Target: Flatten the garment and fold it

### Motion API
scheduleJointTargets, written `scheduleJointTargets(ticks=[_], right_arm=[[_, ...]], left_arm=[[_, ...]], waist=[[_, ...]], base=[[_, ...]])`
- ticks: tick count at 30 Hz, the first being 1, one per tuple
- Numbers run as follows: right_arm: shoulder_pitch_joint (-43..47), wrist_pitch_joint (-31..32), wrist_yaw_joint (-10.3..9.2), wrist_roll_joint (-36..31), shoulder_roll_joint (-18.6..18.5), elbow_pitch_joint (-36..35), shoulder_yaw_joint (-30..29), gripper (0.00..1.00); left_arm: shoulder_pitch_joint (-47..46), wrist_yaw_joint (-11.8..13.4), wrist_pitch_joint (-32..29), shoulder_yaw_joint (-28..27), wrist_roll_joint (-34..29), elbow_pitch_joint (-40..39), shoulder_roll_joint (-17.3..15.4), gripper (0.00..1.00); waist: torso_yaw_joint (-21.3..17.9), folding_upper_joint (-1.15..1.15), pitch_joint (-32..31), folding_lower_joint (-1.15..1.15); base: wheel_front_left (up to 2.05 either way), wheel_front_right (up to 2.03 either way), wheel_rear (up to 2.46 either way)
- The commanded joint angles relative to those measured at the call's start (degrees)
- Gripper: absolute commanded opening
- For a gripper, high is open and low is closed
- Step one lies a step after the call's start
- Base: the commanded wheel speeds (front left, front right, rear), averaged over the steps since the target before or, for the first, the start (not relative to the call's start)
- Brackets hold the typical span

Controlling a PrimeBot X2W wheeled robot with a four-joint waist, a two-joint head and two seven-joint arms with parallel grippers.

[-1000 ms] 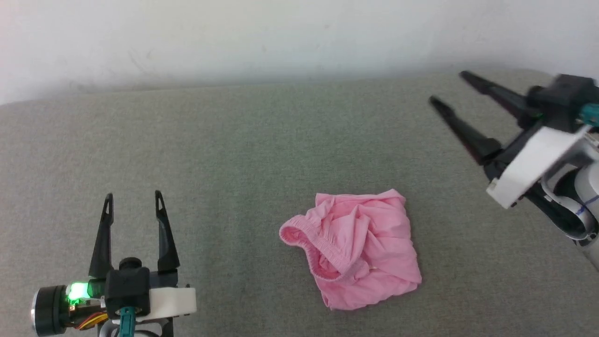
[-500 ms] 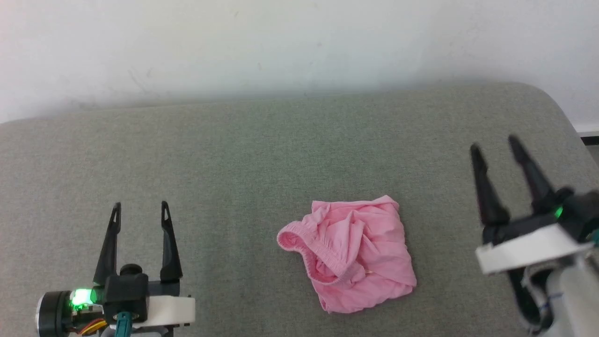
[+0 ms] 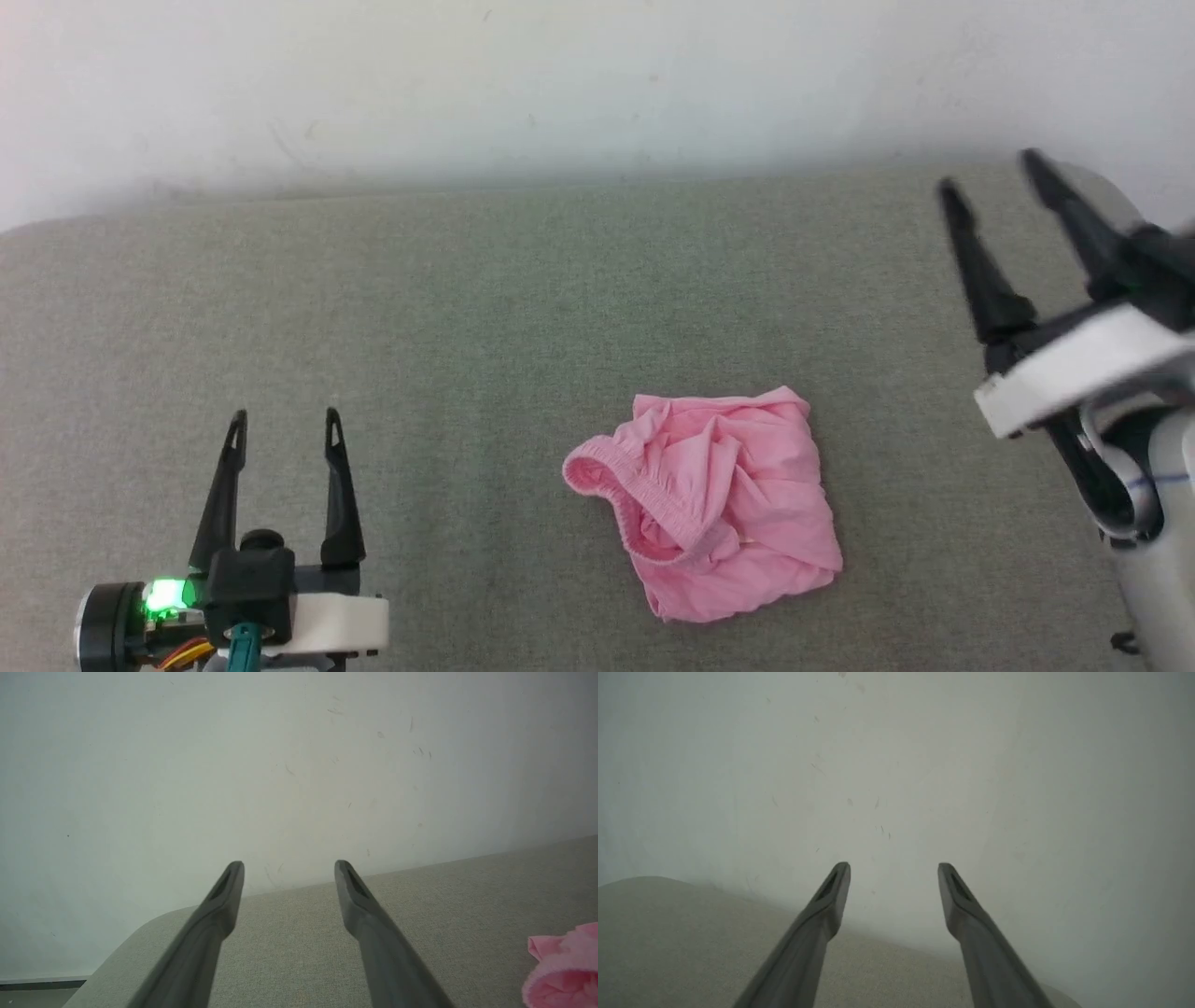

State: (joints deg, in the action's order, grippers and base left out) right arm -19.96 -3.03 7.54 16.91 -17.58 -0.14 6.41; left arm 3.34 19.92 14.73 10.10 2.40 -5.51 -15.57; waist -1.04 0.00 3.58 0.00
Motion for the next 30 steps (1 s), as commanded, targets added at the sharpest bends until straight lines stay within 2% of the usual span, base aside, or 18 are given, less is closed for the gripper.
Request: scheduleJointTargets(ticks=[1, 4, 7, 9, 10, 14, 19, 27, 30], right_arm=[[-2.86, 8.51, -0.05, 3.71, -2.34, 1.02, 3.73, 1.00], [-6.50, 22.80, -0.05, 11.97, -7.27, 2.27, 10.35, 1.00], [-9.16, 33.04, -0.05, 19.26, -13.25, 3.33, 16.74, 1.00], [-9.53, 39.85, -0.05, 25.51, -15.59, 4.31, 20.39, 1.00], [-9.53, 39.85, -0.05, 25.51, -15.59, 4.31, 20.39, 1.00], [-9.46, 48.39, -0.05, 35.73, -17.86, 7.02, 23.93, 1.00], [-8.66, 50.12, -0.05, 42.50, -15.79, 12.03, 24.53, 1.00], [-8.30, 46.03, -0.05, 43.54, -11.62, 18.49, 28.36, 1.00], [-8.02, 44.61, -0.05, 43.13, -11.33, 19.38, 31.14, 1.00]], left_arm=[[0.03, -0.50, 0.27, -0.36, -0.53, -0.19, 0.41, 1.00], [-0.07, -0.93, 0.27, -0.56, -0.49, -0.49, 0.74, 1.00], [-0.53, -1.18, 0.27, -0.90, -0.60, -0.62, 1.05, 1.00], [-0.85, -1.29, 0.27, -1.13, -0.65, -0.74, 1.31, 1.00], [-0.85, -1.29, 0.27, -1.13, -0.65, -0.74, 1.31, 1.00], [-1.77, -1.68, 0.27, -1.12, -0.90, -0.94, 1.90, 1.00], [-3.41, -2.08, 0.27, -0.94, -1.19, -1.02, 2.75, 1.00], [-6.10, -2.43, 0.27, -0.88, -1.60, -0.41, 3.69, 1.00], [-6.37, -2.56, 0.27, -1.03, -1.62, -0.26, 3.76, 1.00]], waist=[[0.49, 0.00, 0.68, 0.00], [1.17, 0.00, 1.62, 0.00], [2.11, 0.00, 2.54, 0.00], [2.70, 0.00, 3.14, 0.00], [2.70, 0.00, 3.14, 0.00], [4.01, 0.00, 4.50, 0.00], [5.62, 0.00, 6.89, 0.00], [7.14, 0.00, 9.93, 0.00], [7.27, 0.00, 10.30, 0.00]], base=[[0.00, 0.00, 0.00], [0.00, 0.00, 0.00], [0.00, 0.00, 0.00], [0.00, 0.00, 0.00], [0.00, 0.00, 0.00], [0.00, 0.00, 0.00], [0.00, 0.00, 0.00], [0.00, 0.00, 0.00], [0.00, 0.00, 0.00]])
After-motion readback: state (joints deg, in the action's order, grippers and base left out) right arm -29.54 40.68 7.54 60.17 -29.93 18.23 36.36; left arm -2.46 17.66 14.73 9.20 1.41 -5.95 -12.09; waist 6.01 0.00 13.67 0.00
